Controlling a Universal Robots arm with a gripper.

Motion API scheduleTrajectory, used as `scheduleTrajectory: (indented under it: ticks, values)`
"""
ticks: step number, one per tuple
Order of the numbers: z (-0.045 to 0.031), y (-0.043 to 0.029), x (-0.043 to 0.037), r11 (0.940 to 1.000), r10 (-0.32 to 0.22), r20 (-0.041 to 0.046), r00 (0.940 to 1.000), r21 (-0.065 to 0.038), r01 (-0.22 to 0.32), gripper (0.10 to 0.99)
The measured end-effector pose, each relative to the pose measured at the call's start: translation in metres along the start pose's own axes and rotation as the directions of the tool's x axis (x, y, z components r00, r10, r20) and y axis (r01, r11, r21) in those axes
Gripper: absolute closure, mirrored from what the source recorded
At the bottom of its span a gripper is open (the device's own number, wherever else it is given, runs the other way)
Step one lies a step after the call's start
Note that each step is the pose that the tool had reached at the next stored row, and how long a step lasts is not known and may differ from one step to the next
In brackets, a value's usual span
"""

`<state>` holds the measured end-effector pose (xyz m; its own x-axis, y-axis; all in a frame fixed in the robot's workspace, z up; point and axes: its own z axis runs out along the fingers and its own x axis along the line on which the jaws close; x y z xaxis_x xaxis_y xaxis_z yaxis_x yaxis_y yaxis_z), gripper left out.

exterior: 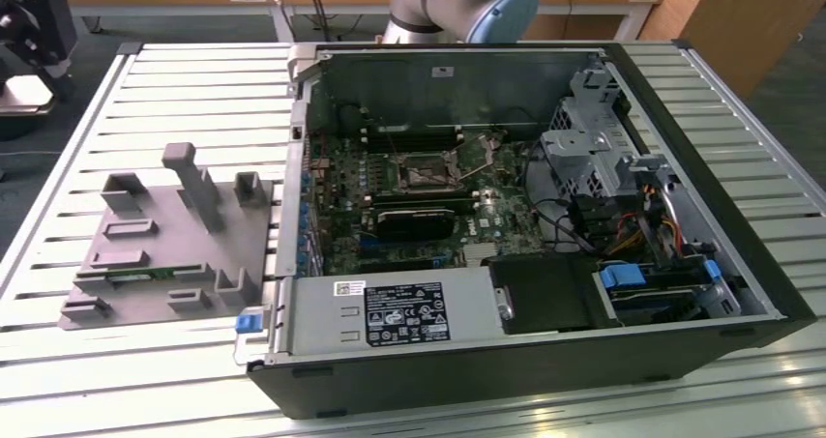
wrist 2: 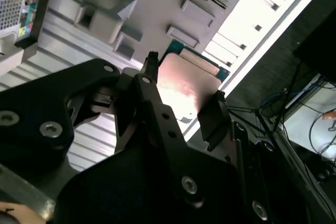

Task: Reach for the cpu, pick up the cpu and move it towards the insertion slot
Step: 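Pick up the cpu and move it towards the insertion slot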

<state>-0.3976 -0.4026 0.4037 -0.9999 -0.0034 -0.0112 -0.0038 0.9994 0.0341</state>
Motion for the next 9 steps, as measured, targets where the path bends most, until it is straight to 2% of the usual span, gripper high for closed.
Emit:
scheduleTrajectory:
  ticks: [9]
  values:
    - [0.0008,0.0008,-0.0213,1.0000,0.000,0.0008,1.0000,0.000,0.000,0.541]
